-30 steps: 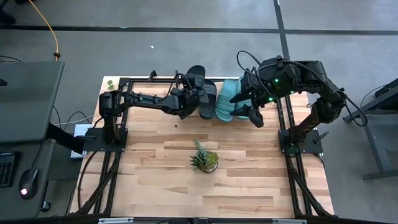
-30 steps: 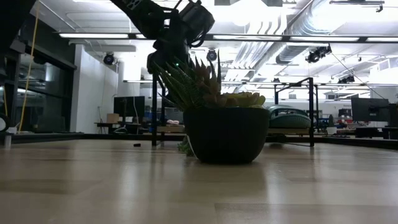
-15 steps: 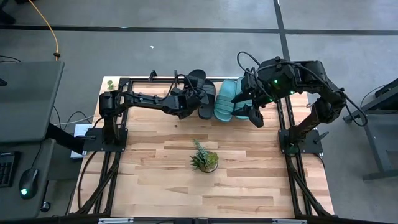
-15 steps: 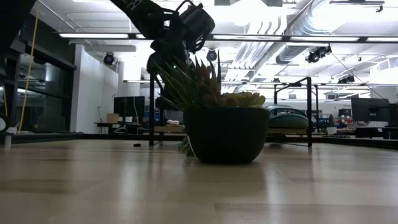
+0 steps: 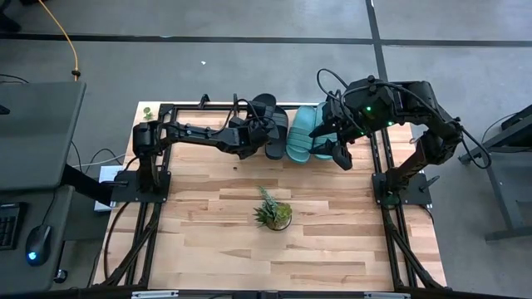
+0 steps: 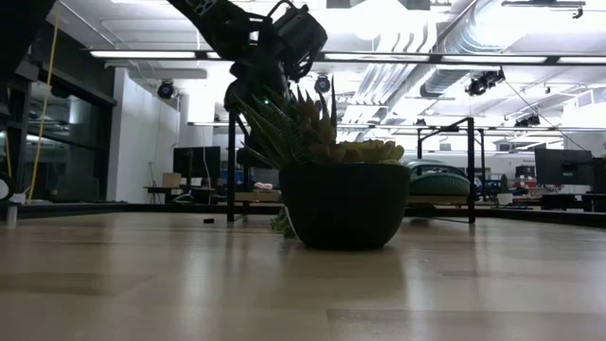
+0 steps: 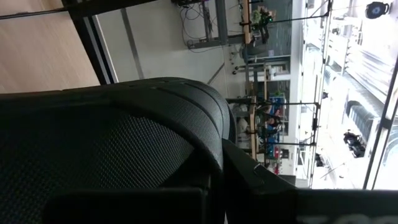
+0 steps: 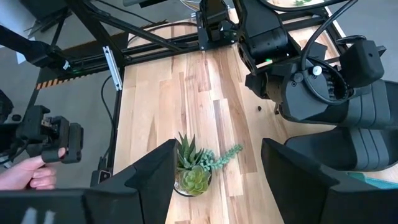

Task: Pick and place slides into the shelf
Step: Put the black slipper on the shelf

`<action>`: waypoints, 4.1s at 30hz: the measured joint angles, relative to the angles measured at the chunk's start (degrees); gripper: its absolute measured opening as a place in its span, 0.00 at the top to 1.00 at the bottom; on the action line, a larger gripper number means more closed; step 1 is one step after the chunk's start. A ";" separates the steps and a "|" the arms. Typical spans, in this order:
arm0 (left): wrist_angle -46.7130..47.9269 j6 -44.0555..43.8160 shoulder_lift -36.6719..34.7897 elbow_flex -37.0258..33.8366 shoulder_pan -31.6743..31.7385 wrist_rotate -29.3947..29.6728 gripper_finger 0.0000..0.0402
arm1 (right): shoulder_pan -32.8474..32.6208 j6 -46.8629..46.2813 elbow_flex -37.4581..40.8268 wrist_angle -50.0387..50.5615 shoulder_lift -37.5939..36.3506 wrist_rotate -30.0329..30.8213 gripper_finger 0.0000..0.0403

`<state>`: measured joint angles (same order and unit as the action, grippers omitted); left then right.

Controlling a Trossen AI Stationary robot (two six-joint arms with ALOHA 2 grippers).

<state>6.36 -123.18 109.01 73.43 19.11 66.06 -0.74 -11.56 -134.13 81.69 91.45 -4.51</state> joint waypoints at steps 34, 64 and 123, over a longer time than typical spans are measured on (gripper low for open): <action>-23.54 22.40 0.07 0.02 -0.74 -6.86 0.42 | 0.00 -0.05 0.02 0.00 0.01 1.36 0.44; 2.79 20.74 -0.07 11.77 5.00 -26.87 0.42 | -0.02 -1.40 0.02 -0.02 0.01 3.23 0.44; -3.27 37.30 -0.34 18.01 0.07 -31.28 0.61 | 2.19 -2.17 0.02 4.15 0.04 6.30 0.44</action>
<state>3.08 -85.88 108.67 91.44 19.18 34.78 1.45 -13.73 -134.10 85.84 91.48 1.79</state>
